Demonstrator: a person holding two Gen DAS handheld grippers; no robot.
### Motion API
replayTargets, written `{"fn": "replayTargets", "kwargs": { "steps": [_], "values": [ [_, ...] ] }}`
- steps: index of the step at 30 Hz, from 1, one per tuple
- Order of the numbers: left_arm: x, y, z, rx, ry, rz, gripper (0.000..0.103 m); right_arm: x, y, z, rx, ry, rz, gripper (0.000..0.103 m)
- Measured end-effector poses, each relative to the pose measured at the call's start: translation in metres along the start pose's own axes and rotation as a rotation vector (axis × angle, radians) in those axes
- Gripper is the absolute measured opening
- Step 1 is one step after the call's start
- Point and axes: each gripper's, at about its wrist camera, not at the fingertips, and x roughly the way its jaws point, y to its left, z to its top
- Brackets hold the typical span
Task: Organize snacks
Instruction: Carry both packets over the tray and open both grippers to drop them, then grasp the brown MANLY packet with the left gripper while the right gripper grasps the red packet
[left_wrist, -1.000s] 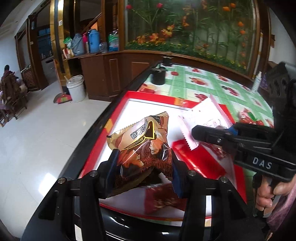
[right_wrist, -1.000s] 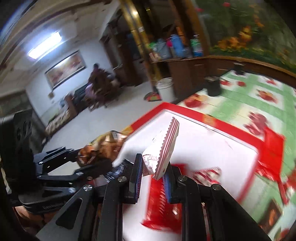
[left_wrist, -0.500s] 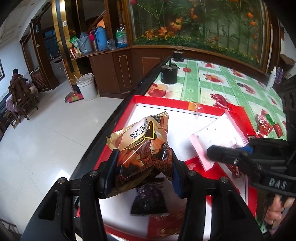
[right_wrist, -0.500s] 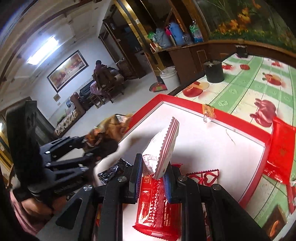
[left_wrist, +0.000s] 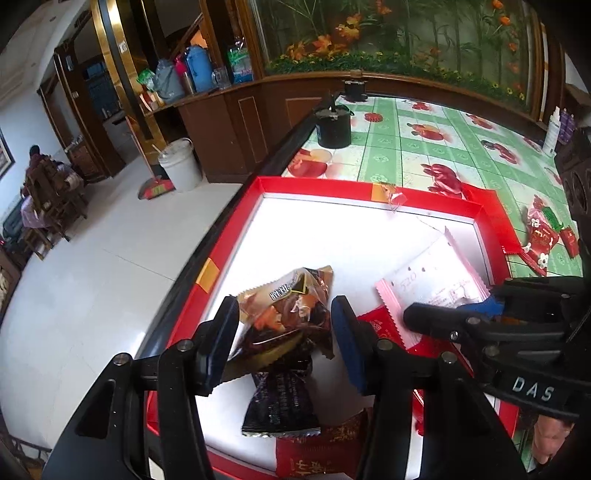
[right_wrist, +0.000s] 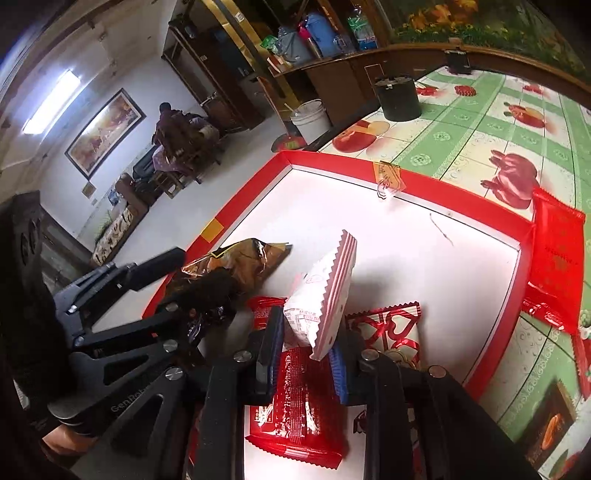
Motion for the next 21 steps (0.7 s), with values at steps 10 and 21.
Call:
{"fn": "replayTargets", "kwargs": {
  "steps": [10,21],
  "values": [
    [-0.031,-0.007,0.008,0.056,-0.084,0.052,0.064,-0.054,-0.001,0.007,-0.084,-0.088,-0.038,0.052],
    [-0.074,-0.065,0.023,0.208,-0.214,-0.011,0.083,-0.167,-0.123,0.005,0.185,-0.300,-0.162,0.060]
  ]
}}
